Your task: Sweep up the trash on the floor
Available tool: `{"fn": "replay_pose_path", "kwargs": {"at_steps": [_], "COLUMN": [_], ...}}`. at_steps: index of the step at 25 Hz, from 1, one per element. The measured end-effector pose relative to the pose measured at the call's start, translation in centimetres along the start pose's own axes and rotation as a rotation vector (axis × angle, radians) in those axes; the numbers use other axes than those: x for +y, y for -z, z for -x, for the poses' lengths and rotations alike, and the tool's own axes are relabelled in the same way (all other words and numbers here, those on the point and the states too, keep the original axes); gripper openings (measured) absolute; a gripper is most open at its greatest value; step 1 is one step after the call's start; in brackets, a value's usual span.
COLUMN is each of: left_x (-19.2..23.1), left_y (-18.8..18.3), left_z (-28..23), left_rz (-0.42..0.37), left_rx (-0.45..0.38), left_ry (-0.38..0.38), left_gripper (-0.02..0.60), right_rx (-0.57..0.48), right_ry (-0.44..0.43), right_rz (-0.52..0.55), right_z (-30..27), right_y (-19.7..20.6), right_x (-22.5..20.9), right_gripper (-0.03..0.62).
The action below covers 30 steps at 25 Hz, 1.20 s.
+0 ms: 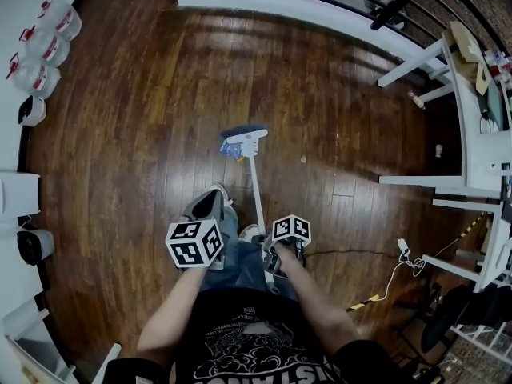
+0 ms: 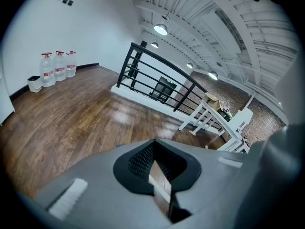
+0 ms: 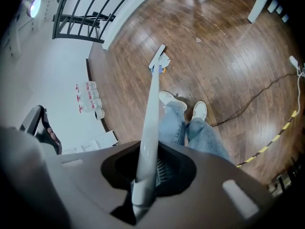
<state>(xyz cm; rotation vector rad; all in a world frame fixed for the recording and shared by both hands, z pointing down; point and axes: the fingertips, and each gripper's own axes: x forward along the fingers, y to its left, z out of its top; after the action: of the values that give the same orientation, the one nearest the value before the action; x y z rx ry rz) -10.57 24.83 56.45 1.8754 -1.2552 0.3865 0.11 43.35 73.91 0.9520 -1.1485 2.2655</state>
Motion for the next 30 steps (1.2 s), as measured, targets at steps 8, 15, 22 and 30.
{"fn": "replay_pose_path", "kwargs": {"at_steps": [8,15,22,30], "left_x": [0.2,-1.7,-3.3,-5.2], "left_y": [-0.5,-2.8,-7.6,-11.4], "left_z": [0.6,2.2,3.0,3.5], "left_rz": [-0.005,-0.054,-0.174,-0.234], "left_rx": [0.004,0.017,-0.008,-0.078], "left_ry": [-0.025,0.031,0.158,0.22], "left_gripper": [0.005,0.005,0.005,0.005], "right_rx": [0.009,-0.108,-0.334,-0.601], "right_ry": [0.109,0.05,-0.003,-0.041], "right_rz": [0.192,0.28,0.33,0.291], "right_z": [2.4,8.3,14.6,21.8], "right_y": [-0.3,-1.6,-2.0,-0.7], "right_x": [1.1,6.4,12.6,14.5], "right_gripper": [0.051,0.051,0.051,0.051]}}
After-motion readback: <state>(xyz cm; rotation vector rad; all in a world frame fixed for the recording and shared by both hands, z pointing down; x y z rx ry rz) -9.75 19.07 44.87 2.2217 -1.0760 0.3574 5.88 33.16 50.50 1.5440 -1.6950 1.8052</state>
